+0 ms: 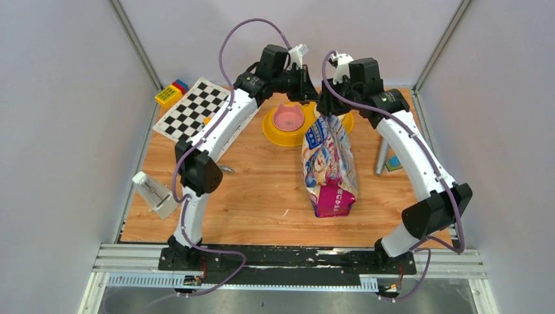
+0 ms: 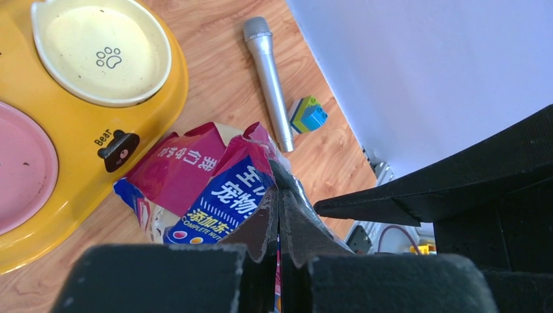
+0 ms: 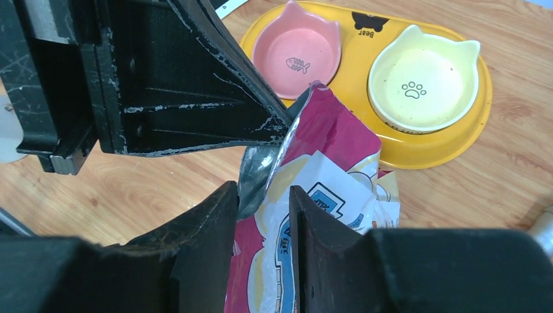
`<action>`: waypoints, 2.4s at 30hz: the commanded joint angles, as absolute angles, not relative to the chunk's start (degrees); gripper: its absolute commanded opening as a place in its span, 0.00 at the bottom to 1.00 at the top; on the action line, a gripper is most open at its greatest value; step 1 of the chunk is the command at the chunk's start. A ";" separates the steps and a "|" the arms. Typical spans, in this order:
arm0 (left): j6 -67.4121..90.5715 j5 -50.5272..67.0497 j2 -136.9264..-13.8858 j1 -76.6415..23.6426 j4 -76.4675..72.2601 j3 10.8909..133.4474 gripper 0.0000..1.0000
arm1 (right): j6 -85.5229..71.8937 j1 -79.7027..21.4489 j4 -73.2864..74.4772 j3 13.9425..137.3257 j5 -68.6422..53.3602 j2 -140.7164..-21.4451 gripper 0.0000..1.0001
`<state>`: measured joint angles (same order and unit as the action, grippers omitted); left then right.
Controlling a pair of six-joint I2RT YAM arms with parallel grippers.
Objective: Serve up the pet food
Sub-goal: Open the pet food bag at the center of the board.
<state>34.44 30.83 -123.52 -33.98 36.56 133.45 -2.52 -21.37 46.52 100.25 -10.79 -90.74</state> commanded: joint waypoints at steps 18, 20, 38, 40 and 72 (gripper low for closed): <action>34.11 30.47 -118.54 -34.64 37.07 132.54 0.00 | -9.25 -13.97 46.62 104.51 -27.36 -92.15 0.43; 34.01 30.39 -118.59 -34.63 37.15 132.60 0.00 | -9.40 -14.10 46.62 104.91 -27.68 -92.22 0.46; 32.38 26.56 -118.63 -35.53 39.63 134.17 0.00 | -3.57 -19.83 49.08 106.81 -12.15 -94.98 0.39; 31.83 25.40 -118.59 -35.65 40.20 134.47 0.00 | -1.42 -21.91 49.02 106.72 -7.61 -94.92 0.35; 26.10 10.97 -114.26 -38.08 46.94 137.26 0.00 | 32.70 -30.52 31.50 96.84 33.94 -89.14 0.00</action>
<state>28.95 12.95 -120.60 -38.20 41.91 134.34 22.37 -32.75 39.35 97.27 21.52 -91.29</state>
